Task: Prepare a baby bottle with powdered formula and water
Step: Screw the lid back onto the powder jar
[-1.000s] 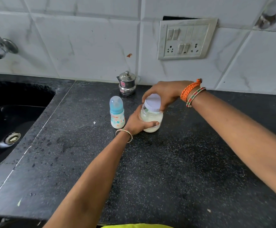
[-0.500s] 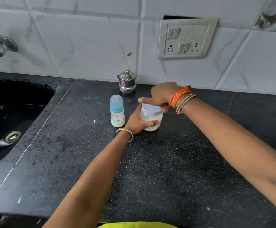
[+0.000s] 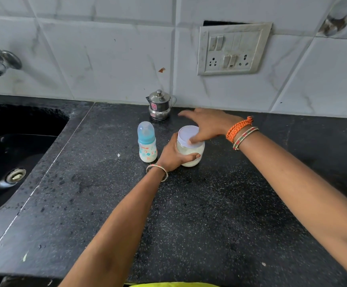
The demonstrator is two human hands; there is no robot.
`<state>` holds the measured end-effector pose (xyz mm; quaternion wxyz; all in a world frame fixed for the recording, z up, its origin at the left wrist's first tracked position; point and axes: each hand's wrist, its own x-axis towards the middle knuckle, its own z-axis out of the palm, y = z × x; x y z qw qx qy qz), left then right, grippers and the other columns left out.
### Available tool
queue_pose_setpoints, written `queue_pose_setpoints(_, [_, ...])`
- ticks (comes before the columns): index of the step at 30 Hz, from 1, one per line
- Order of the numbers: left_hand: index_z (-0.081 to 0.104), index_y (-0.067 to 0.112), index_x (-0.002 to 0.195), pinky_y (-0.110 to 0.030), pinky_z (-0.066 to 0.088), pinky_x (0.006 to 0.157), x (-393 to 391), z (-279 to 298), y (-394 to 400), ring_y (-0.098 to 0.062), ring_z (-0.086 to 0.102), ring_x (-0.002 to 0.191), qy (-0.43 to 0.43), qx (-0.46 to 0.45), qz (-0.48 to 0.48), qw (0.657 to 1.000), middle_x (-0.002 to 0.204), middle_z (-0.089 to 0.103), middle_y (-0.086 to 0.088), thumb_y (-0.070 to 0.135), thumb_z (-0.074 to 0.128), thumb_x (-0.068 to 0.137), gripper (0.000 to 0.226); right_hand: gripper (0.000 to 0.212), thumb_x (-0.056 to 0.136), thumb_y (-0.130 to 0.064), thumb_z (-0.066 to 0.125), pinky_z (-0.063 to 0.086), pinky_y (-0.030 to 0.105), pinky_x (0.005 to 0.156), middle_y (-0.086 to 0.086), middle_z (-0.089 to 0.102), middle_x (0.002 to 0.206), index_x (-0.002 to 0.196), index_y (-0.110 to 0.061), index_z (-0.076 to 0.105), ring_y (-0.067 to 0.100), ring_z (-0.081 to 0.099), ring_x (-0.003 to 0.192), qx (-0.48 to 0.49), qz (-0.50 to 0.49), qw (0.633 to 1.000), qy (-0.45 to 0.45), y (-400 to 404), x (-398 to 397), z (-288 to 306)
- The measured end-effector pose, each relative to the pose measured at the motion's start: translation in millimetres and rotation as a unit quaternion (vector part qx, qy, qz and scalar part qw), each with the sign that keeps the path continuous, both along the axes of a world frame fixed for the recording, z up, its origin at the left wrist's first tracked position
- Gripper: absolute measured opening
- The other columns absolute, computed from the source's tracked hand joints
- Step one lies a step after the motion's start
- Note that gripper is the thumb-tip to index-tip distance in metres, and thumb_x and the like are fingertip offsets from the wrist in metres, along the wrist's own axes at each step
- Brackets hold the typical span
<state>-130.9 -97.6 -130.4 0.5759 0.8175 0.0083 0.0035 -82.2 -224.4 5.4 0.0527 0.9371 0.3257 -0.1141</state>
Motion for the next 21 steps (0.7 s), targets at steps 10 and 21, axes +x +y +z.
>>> queue_pose_setpoints(10, [0.032,0.028,0.136,-0.027,0.041,0.095,1,-3,0,-0.012,0.052,0.115,0.001,0.001,0.003,1.0,0.129,0.053,0.006,0.033,0.085,0.064,0.089,0.044,0.092,-0.051,0.046,0.045,0.035,0.074,0.003,0.062,0.089,0.115,-0.015,0.056,0.03,0.062,0.09,0.187,-0.035,0.959,-0.209,-10,-11,-19])
queue_pose_setpoints(21, [0.036,0.028,0.133,-0.028,0.042,0.099,-7,-7,-5,-0.012,0.052,0.114,-0.011,-0.012,0.021,1.0,0.124,0.053,0.008,0.029,0.086,0.063,0.086,0.02,0.089,-0.032,0.059,0.049,0.031,0.073,-0.001,0.069,0.085,0.103,-0.022,0.069,0.013,0.06,0.076,0.345,-0.063,0.936,-0.015,-34,11,-57])
